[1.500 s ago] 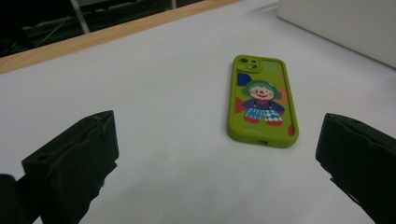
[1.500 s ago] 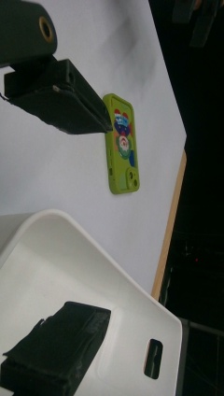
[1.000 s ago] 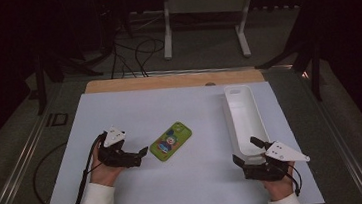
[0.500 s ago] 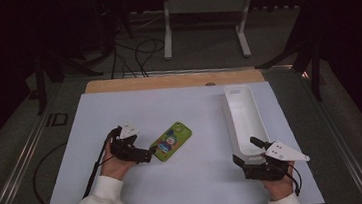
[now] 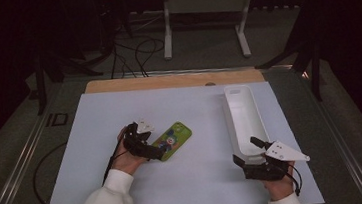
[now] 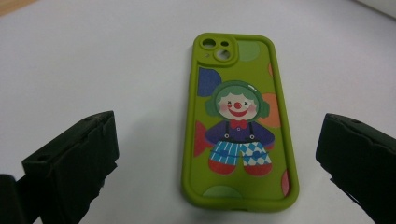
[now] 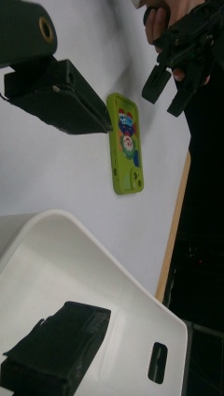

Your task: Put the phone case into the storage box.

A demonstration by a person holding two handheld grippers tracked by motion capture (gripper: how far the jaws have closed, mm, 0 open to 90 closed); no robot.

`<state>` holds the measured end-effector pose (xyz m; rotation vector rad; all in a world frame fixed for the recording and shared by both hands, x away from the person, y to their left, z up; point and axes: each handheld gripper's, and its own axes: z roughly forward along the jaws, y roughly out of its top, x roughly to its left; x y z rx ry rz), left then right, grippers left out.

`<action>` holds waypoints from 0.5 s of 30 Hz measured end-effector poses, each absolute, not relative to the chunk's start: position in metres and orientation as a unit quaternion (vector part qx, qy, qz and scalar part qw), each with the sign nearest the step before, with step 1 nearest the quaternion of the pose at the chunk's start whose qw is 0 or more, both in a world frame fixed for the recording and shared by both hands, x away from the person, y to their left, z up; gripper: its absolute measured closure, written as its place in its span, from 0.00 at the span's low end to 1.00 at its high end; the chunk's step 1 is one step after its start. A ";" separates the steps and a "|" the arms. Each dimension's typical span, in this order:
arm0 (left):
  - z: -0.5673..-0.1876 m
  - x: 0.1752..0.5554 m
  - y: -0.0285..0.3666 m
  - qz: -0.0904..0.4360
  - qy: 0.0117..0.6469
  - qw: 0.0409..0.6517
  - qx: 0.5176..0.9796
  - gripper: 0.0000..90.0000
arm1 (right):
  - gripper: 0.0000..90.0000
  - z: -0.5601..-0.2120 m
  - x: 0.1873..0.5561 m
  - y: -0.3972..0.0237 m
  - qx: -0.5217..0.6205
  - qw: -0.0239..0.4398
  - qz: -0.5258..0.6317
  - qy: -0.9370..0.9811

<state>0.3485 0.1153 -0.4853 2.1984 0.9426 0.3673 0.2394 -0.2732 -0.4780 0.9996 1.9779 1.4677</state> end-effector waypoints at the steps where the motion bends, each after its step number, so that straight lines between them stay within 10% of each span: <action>1: -0.486 0.349 0.114 0.140 0.363 0.351 0.852 0.00 | 0.11 -0.478 0.239 -0.273 0.365 0.239 0.536 0.723; 15: -0.502 0.357 0.102 0.116 0.368 0.328 0.862 0.00 | 0.11 -0.478 0.240 -0.272 0.365 0.240 0.535 0.723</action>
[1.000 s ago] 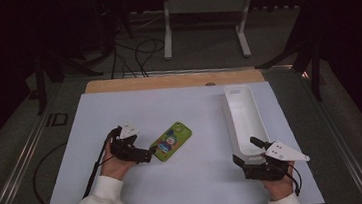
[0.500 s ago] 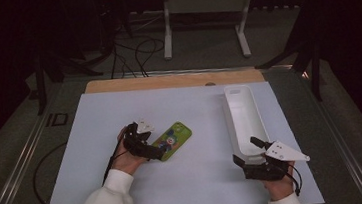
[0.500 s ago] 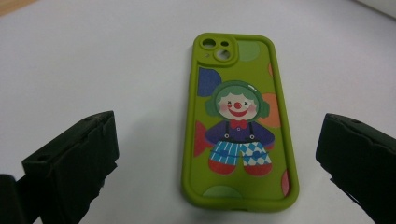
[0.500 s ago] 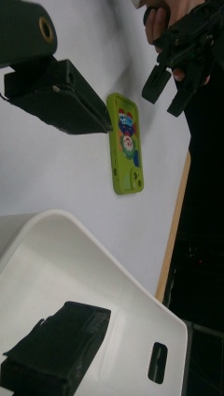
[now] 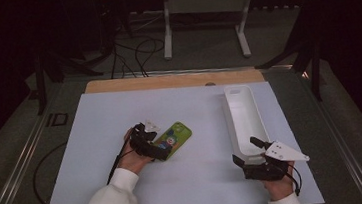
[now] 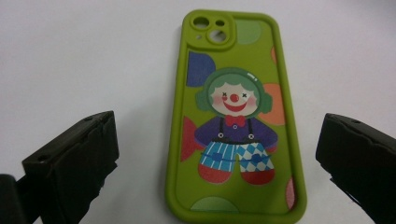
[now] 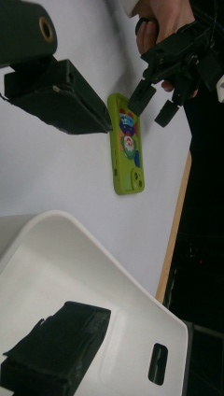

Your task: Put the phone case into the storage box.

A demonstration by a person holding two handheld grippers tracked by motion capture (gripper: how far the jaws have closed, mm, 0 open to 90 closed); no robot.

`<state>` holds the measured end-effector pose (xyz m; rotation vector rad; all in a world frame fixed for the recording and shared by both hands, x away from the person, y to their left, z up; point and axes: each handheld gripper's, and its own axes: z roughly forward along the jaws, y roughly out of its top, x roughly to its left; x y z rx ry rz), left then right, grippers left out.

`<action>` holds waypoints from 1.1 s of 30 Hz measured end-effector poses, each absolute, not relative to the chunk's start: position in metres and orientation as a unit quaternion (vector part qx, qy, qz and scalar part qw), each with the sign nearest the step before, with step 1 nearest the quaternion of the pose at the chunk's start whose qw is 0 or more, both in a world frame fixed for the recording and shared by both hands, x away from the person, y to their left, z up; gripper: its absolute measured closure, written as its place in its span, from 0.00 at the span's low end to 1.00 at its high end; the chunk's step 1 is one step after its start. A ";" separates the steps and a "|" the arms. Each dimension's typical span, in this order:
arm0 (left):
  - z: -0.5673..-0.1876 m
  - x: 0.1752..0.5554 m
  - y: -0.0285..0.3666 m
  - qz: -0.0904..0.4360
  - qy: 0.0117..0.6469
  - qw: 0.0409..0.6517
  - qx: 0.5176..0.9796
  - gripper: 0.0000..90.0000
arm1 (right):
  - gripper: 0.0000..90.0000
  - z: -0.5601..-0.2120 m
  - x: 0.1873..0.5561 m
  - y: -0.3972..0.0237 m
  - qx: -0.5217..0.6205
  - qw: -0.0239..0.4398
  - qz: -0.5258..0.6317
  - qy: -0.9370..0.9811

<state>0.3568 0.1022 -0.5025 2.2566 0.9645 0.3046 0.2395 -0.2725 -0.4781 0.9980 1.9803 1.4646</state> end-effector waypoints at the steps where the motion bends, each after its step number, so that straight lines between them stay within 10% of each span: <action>1: -0.503 0.357 0.101 0.116 0.368 0.325 0.863 0.00 | 0.11 -0.478 0.239 -0.273 0.365 0.239 0.535 0.723; 33: -0.519 0.355 0.087 0.107 0.356 0.280 0.885 0.15 | 0.11 -0.478 0.240 -0.272 0.364 0.240 0.534 0.724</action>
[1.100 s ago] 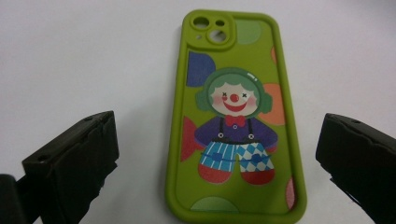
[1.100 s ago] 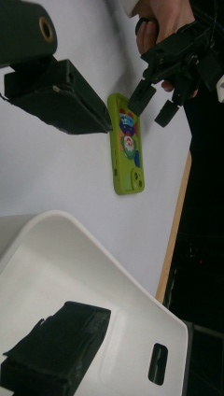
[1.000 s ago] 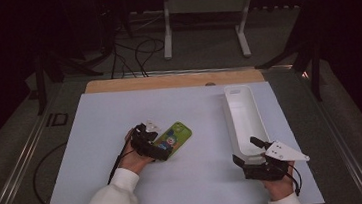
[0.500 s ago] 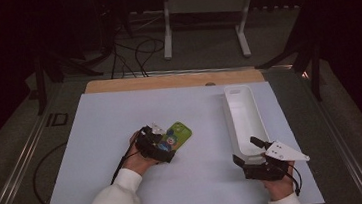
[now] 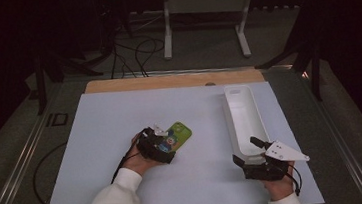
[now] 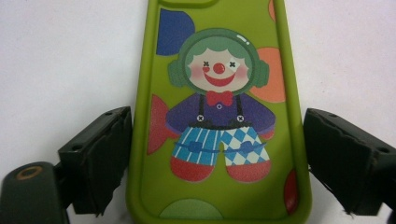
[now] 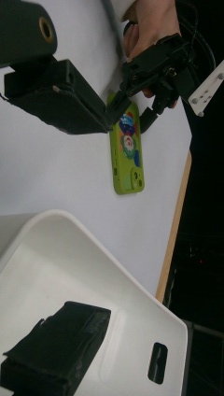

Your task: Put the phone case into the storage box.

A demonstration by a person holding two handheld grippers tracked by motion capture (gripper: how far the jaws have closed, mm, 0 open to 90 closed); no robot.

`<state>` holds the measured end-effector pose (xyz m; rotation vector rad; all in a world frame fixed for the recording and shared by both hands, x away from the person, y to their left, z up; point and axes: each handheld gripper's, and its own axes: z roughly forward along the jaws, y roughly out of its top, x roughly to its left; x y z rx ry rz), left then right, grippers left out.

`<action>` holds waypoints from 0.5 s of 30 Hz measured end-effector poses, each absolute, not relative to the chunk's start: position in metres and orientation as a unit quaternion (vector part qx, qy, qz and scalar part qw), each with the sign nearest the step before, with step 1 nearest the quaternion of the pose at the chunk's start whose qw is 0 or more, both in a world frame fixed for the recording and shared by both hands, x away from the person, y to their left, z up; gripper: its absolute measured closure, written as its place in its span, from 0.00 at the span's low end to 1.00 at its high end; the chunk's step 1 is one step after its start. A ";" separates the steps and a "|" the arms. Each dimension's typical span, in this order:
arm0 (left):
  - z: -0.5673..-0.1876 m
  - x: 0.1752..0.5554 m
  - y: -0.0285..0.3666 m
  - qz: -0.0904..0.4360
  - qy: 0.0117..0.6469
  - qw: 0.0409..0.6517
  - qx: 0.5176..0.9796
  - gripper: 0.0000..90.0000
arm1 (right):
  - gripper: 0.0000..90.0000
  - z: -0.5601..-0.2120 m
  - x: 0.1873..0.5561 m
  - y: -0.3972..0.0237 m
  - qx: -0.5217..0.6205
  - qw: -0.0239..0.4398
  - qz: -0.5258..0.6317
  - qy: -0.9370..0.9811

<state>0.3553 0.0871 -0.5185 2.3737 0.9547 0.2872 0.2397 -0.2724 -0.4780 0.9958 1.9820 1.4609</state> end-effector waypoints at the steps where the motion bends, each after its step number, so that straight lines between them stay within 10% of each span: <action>1: -0.518 0.355 0.087 0.107 0.356 0.281 0.885 0.16 | 0.11 -0.478 0.240 -0.272 0.364 0.240 0.533 0.725; 15: -0.514 0.350 0.085 0.126 0.355 0.283 0.882 0.18 | 0.11 -0.478 0.240 -0.272 0.364 0.241 0.533 0.725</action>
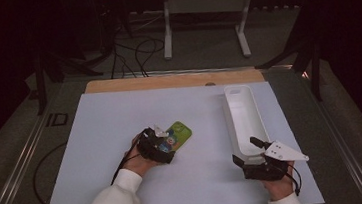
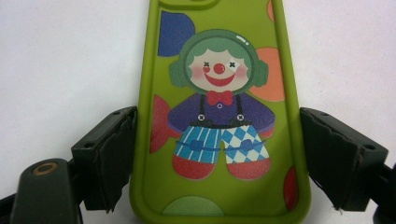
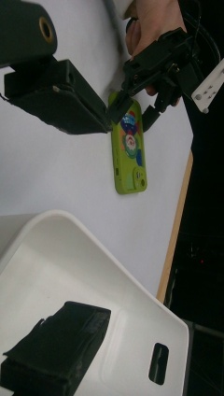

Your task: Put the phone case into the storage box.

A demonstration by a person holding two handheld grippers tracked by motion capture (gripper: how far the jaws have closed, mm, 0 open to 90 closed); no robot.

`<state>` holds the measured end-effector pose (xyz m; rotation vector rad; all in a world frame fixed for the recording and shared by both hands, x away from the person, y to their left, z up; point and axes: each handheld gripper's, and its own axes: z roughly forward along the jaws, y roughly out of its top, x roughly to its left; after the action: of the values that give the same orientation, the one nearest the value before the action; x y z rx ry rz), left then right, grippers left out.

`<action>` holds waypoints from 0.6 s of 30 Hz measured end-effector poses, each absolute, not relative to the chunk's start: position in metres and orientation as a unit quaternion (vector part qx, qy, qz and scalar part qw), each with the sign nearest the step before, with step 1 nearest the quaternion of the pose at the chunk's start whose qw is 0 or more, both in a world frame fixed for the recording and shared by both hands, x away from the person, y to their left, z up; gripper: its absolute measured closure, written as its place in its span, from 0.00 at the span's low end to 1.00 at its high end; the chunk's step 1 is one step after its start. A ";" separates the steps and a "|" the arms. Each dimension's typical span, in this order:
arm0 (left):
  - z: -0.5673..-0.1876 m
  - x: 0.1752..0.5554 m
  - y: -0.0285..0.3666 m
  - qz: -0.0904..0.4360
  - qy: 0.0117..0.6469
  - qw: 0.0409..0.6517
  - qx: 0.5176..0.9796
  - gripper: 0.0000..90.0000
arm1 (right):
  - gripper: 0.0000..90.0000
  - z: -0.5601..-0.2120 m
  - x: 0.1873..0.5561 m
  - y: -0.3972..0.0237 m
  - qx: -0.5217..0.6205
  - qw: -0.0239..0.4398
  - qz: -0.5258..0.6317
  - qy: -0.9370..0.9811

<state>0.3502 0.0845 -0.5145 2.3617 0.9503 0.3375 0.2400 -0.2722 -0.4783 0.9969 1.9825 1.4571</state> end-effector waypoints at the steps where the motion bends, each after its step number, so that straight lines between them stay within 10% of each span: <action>1: -0.513 0.350 0.085 0.128 0.356 0.285 0.880 0.18 | 0.11 -0.478 0.240 -0.272 0.364 0.241 0.533 0.725; 18: -0.490 0.339 0.101 0.172 0.365 0.328 0.854 0.18 | 0.11 -0.478 0.240 -0.272 0.365 0.242 0.532 0.725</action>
<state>0.3394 0.1014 -0.4896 2.2362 0.9563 0.4491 0.2400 -0.2721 -0.4782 0.9971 1.9824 1.4546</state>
